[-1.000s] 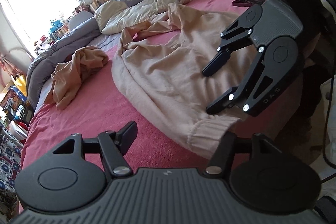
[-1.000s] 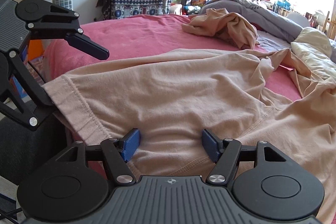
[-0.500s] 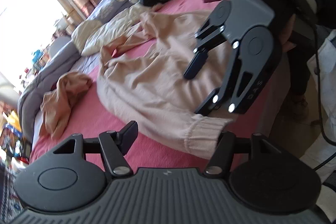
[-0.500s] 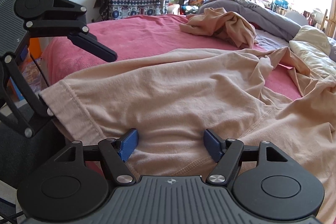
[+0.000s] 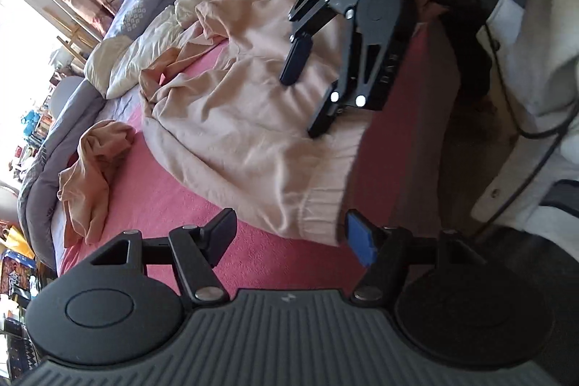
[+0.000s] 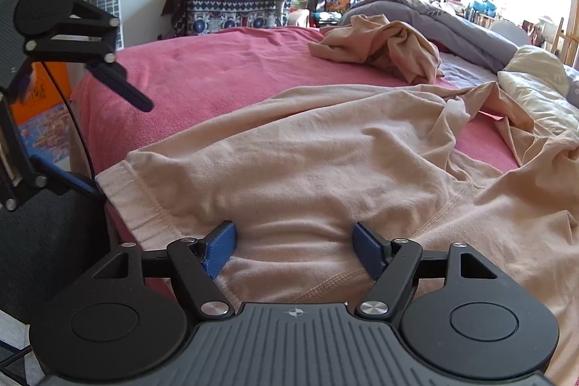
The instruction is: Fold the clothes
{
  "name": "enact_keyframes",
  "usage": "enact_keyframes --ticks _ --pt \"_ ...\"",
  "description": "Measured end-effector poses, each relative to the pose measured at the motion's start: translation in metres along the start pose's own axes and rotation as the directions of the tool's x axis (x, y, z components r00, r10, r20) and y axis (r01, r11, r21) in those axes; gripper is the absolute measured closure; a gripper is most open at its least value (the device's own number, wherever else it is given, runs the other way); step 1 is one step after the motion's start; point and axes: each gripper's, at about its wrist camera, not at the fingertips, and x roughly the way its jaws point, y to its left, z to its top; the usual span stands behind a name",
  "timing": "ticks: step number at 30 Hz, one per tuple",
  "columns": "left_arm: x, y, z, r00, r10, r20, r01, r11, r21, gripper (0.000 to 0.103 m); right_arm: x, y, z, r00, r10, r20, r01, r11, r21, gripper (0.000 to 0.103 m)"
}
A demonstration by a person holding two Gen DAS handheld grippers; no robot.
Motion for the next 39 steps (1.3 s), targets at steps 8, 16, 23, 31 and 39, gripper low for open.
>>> enact_keyframes --ticks 8,16,23,31,39 --pt "-0.018 0.027 0.004 0.985 0.123 0.119 -0.089 0.963 -0.256 0.025 -0.016 0.009 -0.005 0.999 -0.012 -0.039 0.011 0.999 -0.035 0.031" --pt "0.036 0.065 0.040 0.959 0.253 0.126 -0.148 0.832 -0.535 0.020 -0.077 -0.015 -0.011 0.998 -0.053 -0.031 0.053 0.998 -0.016 0.031" --pt "0.090 0.043 0.037 0.970 0.234 -0.065 -0.231 0.813 -0.534 0.019 -0.081 -0.076 -0.034 0.973 -0.194 -0.125 0.214 0.962 0.172 0.032" --pt "0.053 0.067 0.029 0.950 0.305 -0.069 -0.276 0.713 -0.645 0.015 -0.099 -0.083 -0.045 0.965 -0.233 -0.121 0.247 0.962 0.113 0.031" --pt "0.101 0.061 0.079 0.961 0.273 0.042 -0.186 0.754 -0.630 0.011 -0.074 -0.175 0.017 0.914 -0.405 0.004 0.385 0.870 0.308 0.027"
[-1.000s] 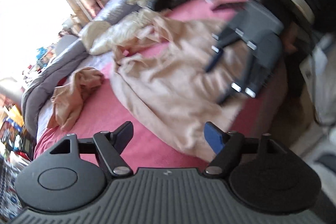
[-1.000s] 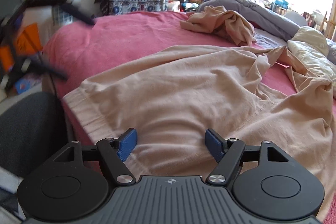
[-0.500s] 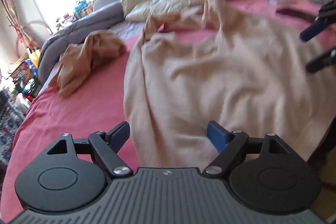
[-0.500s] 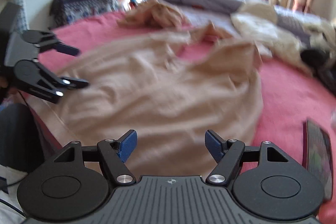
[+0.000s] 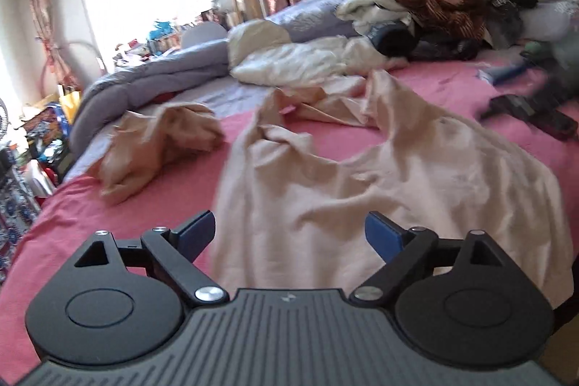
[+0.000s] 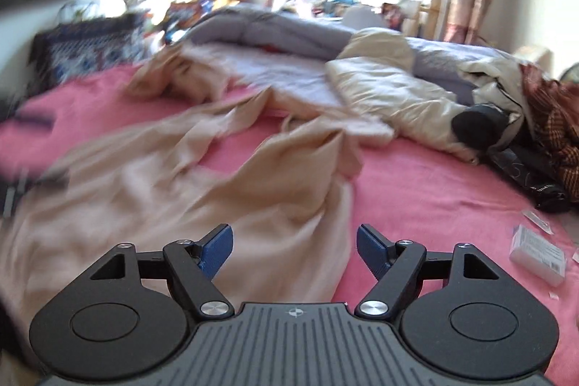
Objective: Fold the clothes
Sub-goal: 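Reach the right gripper to the beige garment's sleeve and pinch it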
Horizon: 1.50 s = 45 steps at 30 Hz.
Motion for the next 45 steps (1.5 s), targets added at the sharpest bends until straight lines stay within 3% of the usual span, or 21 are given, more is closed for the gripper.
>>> enact_keyframes --ticks 2,5,7,11,12,13,16,19,22,24,28,29,32,34,35,37,38,39,42,44,45 --pt "0.019 -0.013 -0.014 0.998 -0.009 -0.056 0.010 1.000 0.009 0.011 0.037 -0.020 0.027 0.999 -0.035 0.002 0.034 0.993 0.114 0.026" --pt "0.022 -0.003 -0.046 0.999 -0.034 0.036 0.039 0.987 -0.153 0.007 0.091 -0.032 0.065 0.998 -0.060 -0.013 0.061 0.980 0.191 0.026" --pt "0.021 0.009 -0.060 0.993 -0.072 0.093 0.092 0.966 -0.240 0.006 0.132 -0.030 0.087 0.997 -0.058 -0.051 0.066 0.983 0.174 0.021" --pt "0.018 0.004 -0.067 0.988 -0.047 0.144 0.078 0.973 -0.218 0.005 0.219 -0.008 0.110 0.972 -0.066 -0.227 0.086 0.993 0.078 0.021" --pt "0.017 0.005 -0.068 0.987 -0.051 0.154 0.085 0.971 -0.223 0.005 0.240 0.000 0.109 0.953 -0.089 -0.290 0.107 0.993 0.048 0.038" --pt "0.017 0.006 -0.068 0.986 -0.055 0.160 0.091 0.970 -0.225 0.005 0.256 0.010 0.104 0.927 -0.120 -0.356 0.137 0.990 0.022 0.069" --pt "0.016 0.008 -0.070 0.982 -0.064 0.180 0.105 0.968 -0.229 0.006 0.257 0.023 0.099 0.928 -0.126 -0.349 0.141 0.990 0.018 0.090" --pt "0.016 0.010 -0.074 0.975 -0.076 0.208 0.126 0.964 -0.236 0.006 0.232 0.014 0.101 0.944 -0.165 -0.287 0.173 0.985 0.004 0.093" --pt "0.015 0.009 -0.074 0.973 -0.076 0.220 0.128 0.963 -0.237 0.006 0.194 -0.019 0.114 0.942 -0.273 -0.195 0.287 0.957 0.045 0.094" --pt "0.014 0.009 -0.075 0.972 -0.075 0.224 0.129 0.963 -0.238 0.006 0.161 -0.047 0.123 0.908 -0.406 -0.098 0.414 0.908 0.069 0.094" --pt "0.015 0.009 -0.075 0.971 -0.074 0.229 0.130 0.962 -0.239 0.006 0.110 -0.095 0.136 0.783 -0.622 0.024 0.616 0.780 0.114 0.093" --pt "0.015 0.009 -0.075 0.971 -0.074 0.229 0.130 0.962 -0.239 0.006 0.104 -0.108 0.136 0.762 -0.647 0.013 0.641 0.757 0.126 0.093" --pt "0.016 0.008 -0.074 0.971 -0.070 0.229 0.125 0.963 -0.237 0.006 0.116 -0.136 0.123 0.722 -0.673 -0.161 0.689 0.720 0.081 0.086" --pt "0.016 0.008 -0.074 0.971 -0.067 0.229 0.122 0.964 -0.236 0.006 0.127 -0.151 0.110 0.687 -0.668 -0.286 0.706 0.706 0.047 0.067" --pt "0.016 0.008 -0.074 0.971 -0.067 0.229 0.122 0.964 -0.235 0.006 0.132 -0.152 0.102 0.683 -0.656 -0.321 0.703 0.710 0.043 0.065" --pt "0.016 0.008 -0.074 0.971 -0.067 0.229 0.122 0.964 -0.236 0.006 0.134 -0.143 0.092 0.699 -0.645 -0.309 0.690 0.722 0.051 0.056" --pt "0.016 0.008 -0.074 0.971 -0.067 0.230 0.123 0.964 -0.236 0.006 0.134 -0.136 0.091 0.720 -0.631 -0.288 0.671 0.739 0.059 0.051" --pt "0.016 0.008 -0.074 0.971 -0.068 0.230 0.123 0.964 -0.236 0.006 0.135 -0.128 0.092 0.754 -0.601 -0.264 0.636 0.769 0.065 0.042" --pt "0.015 0.008 -0.075 0.970 -0.069 0.234 0.125 0.964 -0.235 0.006 0.142 -0.094 0.105 0.863 -0.467 -0.196 0.484 0.873 0.053 0.039" --pt "0.016 0.009 -0.074 0.969 -0.070 0.235 0.126 0.964 -0.235 0.006 0.154 -0.078 0.119 0.908 -0.383 -0.172 0.397 0.916 0.059 0.034" --pt "0.016 0.009 -0.074 0.969 -0.070 0.235 0.127 0.964 -0.234 0.006 0.162 -0.075 0.125 0.917 -0.358 -0.177 0.375 0.924 0.070 0.032"
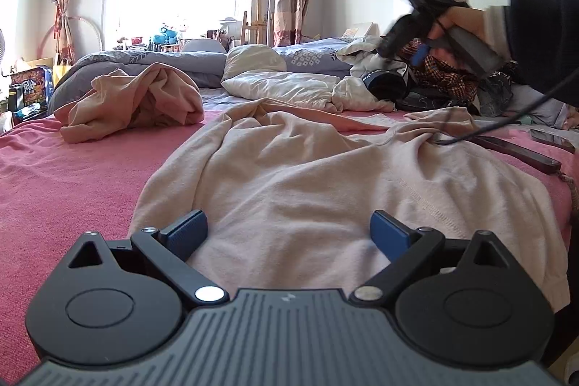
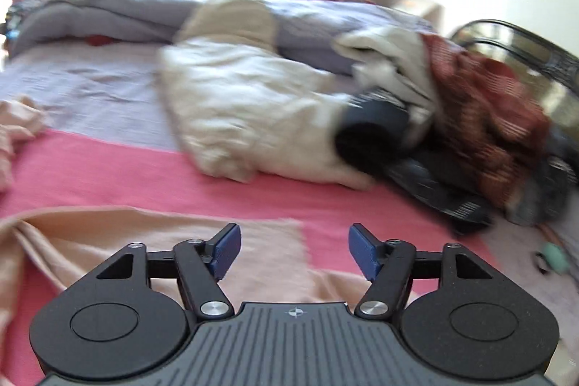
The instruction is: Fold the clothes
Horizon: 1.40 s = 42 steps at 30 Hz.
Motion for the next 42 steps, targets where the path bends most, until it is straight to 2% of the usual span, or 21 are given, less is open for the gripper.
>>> enact_keyframes --ticks 2,5,7,9,11,13,16,17,18,19,20,23,27,29,32,35,39,40,42 --pt "-0.001 0.000 0.001 1.000 0.000 -0.004 0.000 1.000 -0.002 0.006 0.020 0.010 0.012 0.999 0.024 -0.040 -0.022 0.999 0.029 0.032" --pt "-0.003 0.000 0.001 1.000 -0.001 -0.008 0.001 1.000 0.003 0.006 0.056 0.010 0.022 0.993 -0.001 -0.122 0.010 0.997 0.075 0.032" --pt "-0.003 0.001 0.000 1.000 -0.006 -0.003 0.006 1.000 0.005 0.006 0.074 -0.003 0.024 0.987 -0.028 -0.158 0.051 0.988 0.145 0.032" --pt "-0.003 0.002 0.000 1.000 -0.015 0.000 0.015 1.000 0.000 0.006 0.090 -0.026 0.021 0.984 0.001 -0.178 0.046 0.966 0.255 0.033" --pt "-0.003 0.003 0.000 1.000 -0.022 -0.001 0.022 1.000 -0.005 0.005 0.106 -0.042 0.014 0.979 0.019 -0.203 0.047 0.948 0.315 0.037" --pt "-0.003 0.004 0.001 1.000 -0.025 -0.005 0.025 1.000 -0.012 0.005 0.122 -0.045 0.006 0.971 0.009 -0.237 0.060 0.958 0.280 0.044" --pt "-0.002 0.006 0.005 0.999 -0.032 -0.025 0.031 0.999 -0.027 0.005 0.143 -0.034 -0.007 0.956 0.006 -0.293 0.050 0.982 0.184 0.047" --pt "-0.002 0.007 0.007 0.999 -0.034 -0.036 0.033 0.999 -0.031 0.005 0.146 -0.031 -0.010 0.960 0.009 -0.281 0.039 0.985 0.167 0.049" --pt "-0.002 0.008 0.009 0.998 -0.032 -0.048 0.030 0.999 -0.037 0.005 0.146 -0.028 -0.010 0.963 0.027 -0.267 0.016 0.988 0.156 0.064" --pt "-0.003 0.009 0.013 0.998 -0.023 -0.059 0.020 0.999 -0.045 0.005 0.144 -0.024 -0.009 0.965 0.052 -0.259 -0.013 0.989 0.148 0.092" --pt "-0.005 0.011 0.017 0.998 -0.007 -0.065 0.003 0.998 -0.058 0.005 0.142 -0.021 -0.007 0.965 0.077 -0.251 -0.043 0.989 0.139 0.097" --pt "-0.010 0.029 0.037 0.995 0.077 -0.061 -0.085 0.987 -0.138 0.005 0.127 -0.007 0.008 0.979 0.092 -0.184 -0.082 0.995 0.059 0.098" --pt "0.008 0.074 0.075 0.982 0.157 -0.104 -0.177 0.957 -0.228 0.005 0.100 0.005 0.054 0.993 0.111 -0.043 -0.109 0.993 0.048 0.098" --pt "0.025 0.095 0.092 0.981 0.159 -0.111 -0.183 0.948 -0.259 0.005 0.086 0.012 0.082 0.994 0.104 0.043 -0.105 0.994 0.014 0.098" --pt "0.059 0.115 0.115 0.983 0.121 -0.140 -0.156 0.948 -0.276 0.005 0.069 0.019 0.122 0.982 0.098 0.160 -0.094 0.995 -0.033 0.098" --pt "0.099 0.114 0.130 0.983 0.082 -0.164 -0.118 0.969 -0.219 0.005 0.059 0.020 0.153 0.960 0.111 0.256 -0.101 0.994 -0.051 0.098" --pt "0.142 0.088 0.137 0.981 0.006 -0.193 -0.026 0.994 -0.102 0.005 0.060 0.028 0.176 0.944 0.137 0.300 -0.128 0.991 -0.049 0.098" --pt "0.151 0.081 0.137 0.979 0.013 -0.205 -0.025 0.998 -0.058 0.005 0.060 0.031 0.179 0.940 0.147 0.308 -0.136 0.989 -0.057 0.098" --pt "0.169 0.072 0.132 0.966 0.083 -0.244 -0.077 0.996 0.033 0.005 0.055 0.040 0.182 0.929 0.166 0.330 -0.149 0.986 -0.076 0.098"
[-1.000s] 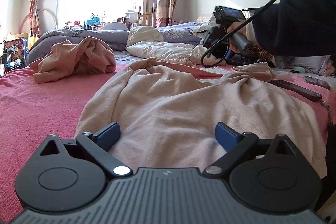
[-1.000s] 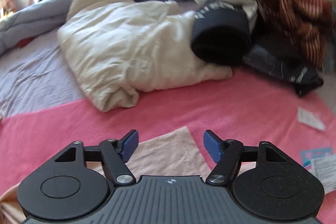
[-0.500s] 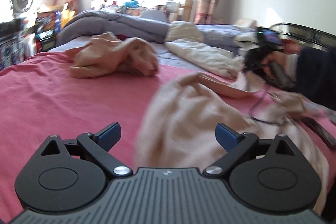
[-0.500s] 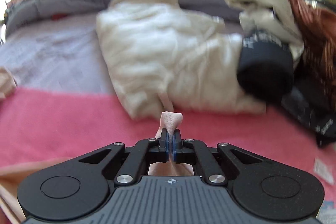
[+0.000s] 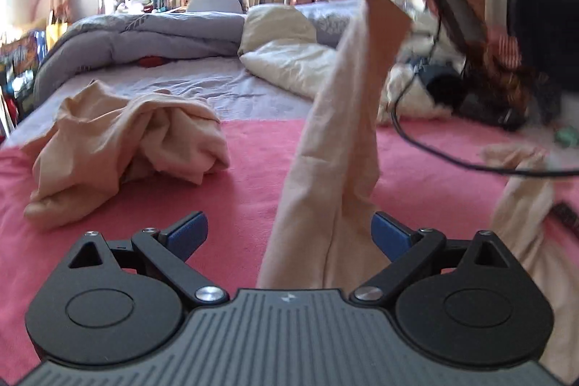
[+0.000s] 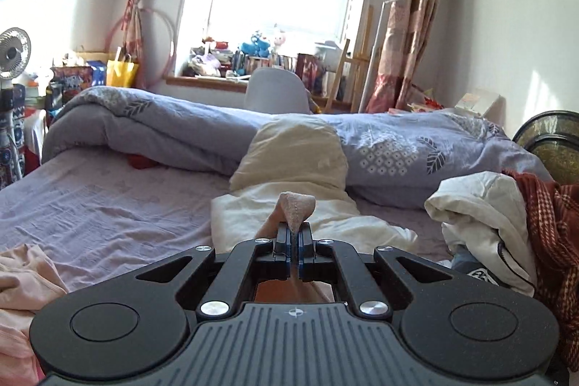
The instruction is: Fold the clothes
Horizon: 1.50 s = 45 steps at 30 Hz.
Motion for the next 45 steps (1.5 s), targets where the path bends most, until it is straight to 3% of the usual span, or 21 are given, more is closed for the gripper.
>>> enact_keyframes --ticks 2,4,9,11,12,14,15,16,22,24,28,32,36,39,41,45 --pt "0.016 -0.008 -0.005 0.993 0.112 -0.046 -0.108 0.991 0.080 0.023 -0.003 0.010 0.006 1.000 0.016 0.025 -0.016 1.000 -0.025 0.098" --pt "0.023 -0.004 -0.010 0.979 0.194 -0.068 -0.187 0.977 0.106 0.030 -0.004 0.020 0.017 0.998 0.022 0.058 -0.019 0.999 -0.049 0.098" --pt "0.006 0.013 -0.016 0.976 0.211 -0.048 -0.210 0.977 0.022 0.030 0.009 0.062 0.054 0.984 0.051 0.168 -0.050 0.999 -0.012 0.097" --pt "0.005 0.020 -0.024 0.978 0.204 -0.044 -0.205 0.979 -0.016 0.026 0.026 0.092 0.054 0.984 0.059 0.166 -0.051 0.998 -0.048 0.095" --pt "0.008 0.025 -0.030 0.978 0.204 -0.055 -0.206 0.978 -0.035 0.024 0.039 0.110 0.048 0.989 0.059 0.137 -0.050 0.996 -0.069 0.091" --pt "0.016 0.040 -0.041 0.983 0.163 -0.087 -0.174 0.977 -0.125 0.015 0.058 0.141 0.029 0.995 0.069 0.065 -0.063 0.994 -0.094 0.068" --pt "0.013 0.052 -0.042 0.990 0.116 -0.079 -0.130 0.972 -0.197 0.014 0.066 0.155 0.016 0.996 0.084 0.025 -0.081 0.991 -0.104 0.043" --pt "0.011 0.061 -0.044 0.994 0.085 -0.066 -0.099 0.963 -0.249 0.014 0.068 0.170 0.003 0.995 0.100 -0.007 -0.100 0.986 -0.130 0.027" --pt "0.011 0.052 -0.042 0.992 0.102 -0.077 -0.117 0.970 -0.212 0.011 0.035 0.229 -0.054 0.970 0.201 -0.136 -0.236 0.910 -0.340 0.026" --pt "0.010 0.054 -0.042 0.994 0.088 -0.072 -0.102 0.968 -0.230 0.010 0.003 0.217 -0.058 0.947 0.280 -0.155 -0.317 0.890 -0.328 0.021" --pt "0.010 0.054 -0.041 0.994 0.075 -0.074 -0.091 0.968 -0.235 0.008 -0.090 0.165 -0.074 0.872 0.448 -0.200 -0.487 0.839 -0.242 0.013" --pt "-0.001 0.069 -0.042 0.997 0.045 -0.056 -0.059 0.952 -0.301 0.010 -0.178 0.099 -0.119 0.878 0.414 -0.240 -0.454 0.879 -0.146 0.010" --pt "-0.046 0.095 -0.041 0.979 0.192 -0.069 -0.204 0.914 -0.351 0.012 -0.252 0.044 -0.191 0.879 0.350 -0.322 -0.375 0.927 -0.018 0.010" --pt "-0.094 0.100 -0.047 0.954 0.294 -0.059 -0.296 0.892 -0.341 0.012 -0.307 0.019 -0.247 0.867 0.323 -0.378 -0.321 0.944 0.071 0.010" --pt "-0.128 0.088 -0.058 0.943 0.328 -0.047 -0.328 0.902 -0.282 0.012 -0.343 0.007 -0.279 0.853 0.344 -0.393 -0.311 0.939 0.148 0.011" --pt "-0.184 0.036 -0.092 0.955 0.296 -0.014 -0.294 0.940 -0.171 0.011 -0.397 -0.001 -0.325 0.818 0.425 -0.387 -0.314 0.895 0.318 0.013"
